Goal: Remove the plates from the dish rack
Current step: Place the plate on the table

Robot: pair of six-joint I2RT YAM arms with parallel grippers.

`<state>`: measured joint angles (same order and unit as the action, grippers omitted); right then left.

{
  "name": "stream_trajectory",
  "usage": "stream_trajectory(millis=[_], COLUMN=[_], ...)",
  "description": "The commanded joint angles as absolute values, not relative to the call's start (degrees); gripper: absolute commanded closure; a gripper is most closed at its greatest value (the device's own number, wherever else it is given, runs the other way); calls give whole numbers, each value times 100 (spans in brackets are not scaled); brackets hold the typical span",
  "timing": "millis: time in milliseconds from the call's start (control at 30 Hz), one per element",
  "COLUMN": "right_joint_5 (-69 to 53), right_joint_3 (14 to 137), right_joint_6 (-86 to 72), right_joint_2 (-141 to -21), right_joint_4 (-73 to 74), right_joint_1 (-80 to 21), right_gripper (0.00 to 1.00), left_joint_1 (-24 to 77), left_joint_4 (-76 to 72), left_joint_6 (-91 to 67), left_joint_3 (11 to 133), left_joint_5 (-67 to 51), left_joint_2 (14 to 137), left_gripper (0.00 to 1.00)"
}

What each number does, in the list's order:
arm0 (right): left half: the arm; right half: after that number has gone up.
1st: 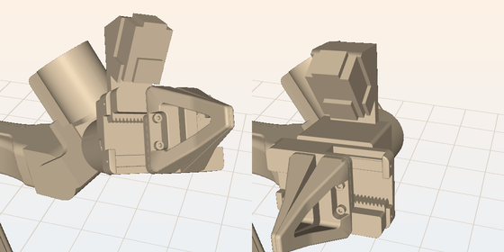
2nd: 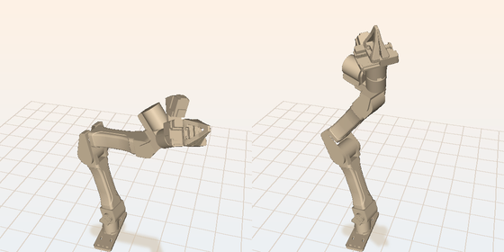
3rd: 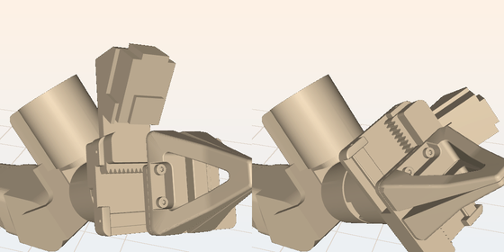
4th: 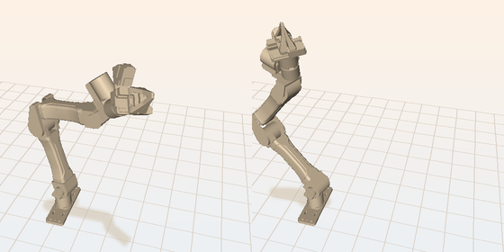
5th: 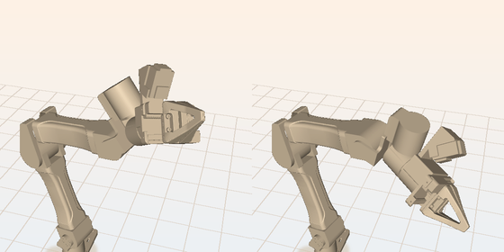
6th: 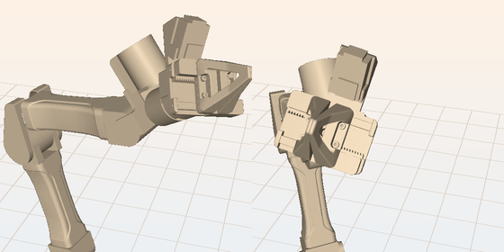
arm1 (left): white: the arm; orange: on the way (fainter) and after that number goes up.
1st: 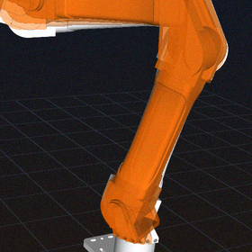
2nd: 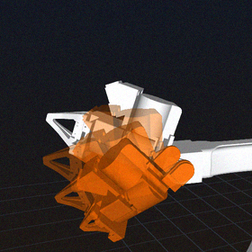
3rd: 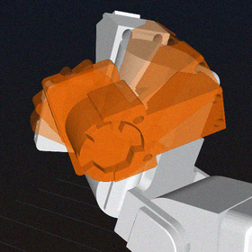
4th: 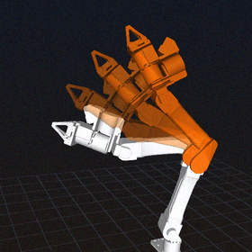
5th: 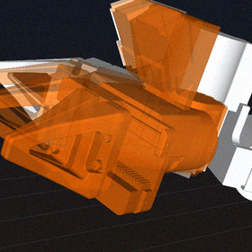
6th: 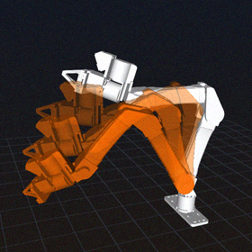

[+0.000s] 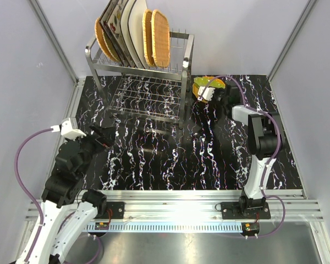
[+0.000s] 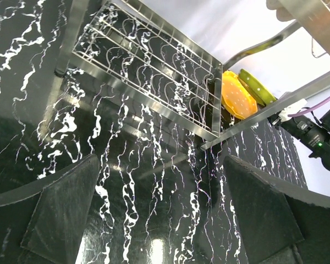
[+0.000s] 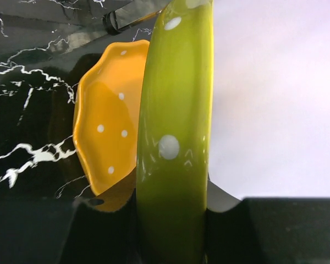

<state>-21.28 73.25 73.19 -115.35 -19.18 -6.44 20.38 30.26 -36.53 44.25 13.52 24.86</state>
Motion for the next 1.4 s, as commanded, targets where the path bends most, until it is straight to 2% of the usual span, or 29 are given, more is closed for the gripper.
stream_trajectory(millis=[0, 400, 533, 633, 767, 800, 867, 900, 967, 1133, 1367], right_joint_5=[-2496, -2356, -2329, -2277, -2128, -2110, -2048, -2048, -2004, -1855, -1828], right_joint_3=[7910, 8227, 8174, 8104, 7981, 7946, 7867, 7849, 7796, 7875, 8410], right_joint_6=[7900, 8446, 8587, 8631, 8657, 8683, 8719, 8710, 8666, 8403, 8138], right_joint_2=[-11592, -12173, -12208, -12208, -12182, -12147, -12129, -12112, -12050, -11971, -11883], right_joint_4=[-2980, -2629, -2575, -2514, -2391, -2312, -2242, -2180, -2110, -1750, -230], right_joint_1=[-606, -571, -554, -554, -545, -545, -527, -519, -510, -457, -387], right_gripper=[100, 100, 92, 83, 64, 52, 40, 31, 22, 12, 6], left_joint_1=[2013, 2013, 2013, 2013, 2013, 2013, 2013, 2013, 2013, 2013, 2013], left_joint_4=[3006, 2971, 2892, 2856, 2778, 2769, 2734, 2733, 2690, 2575, 2488], left_joint_6=[-3779, -3832, -3876, -3902, -3911, -3902, -3902, -3902, -3911, -3955, -3946], left_joint_3=[4377, 4368, 4316, 4272, 4263, 4263, 4245, 4236, 4219, 4166, 4157], left_joint_5=[1643, 1661, 1626, 1591, 1573, 1565, 1538, 1521, 1494, 1424, 1354], left_joint_2=[2373, 2452, 2470, 2505, 2557, 2558, 2584, 2593, 2628, 2698, 2742], left_gripper=[1, 1, 1, 1, 1, 1, 1, 1, 1, 1, 1])
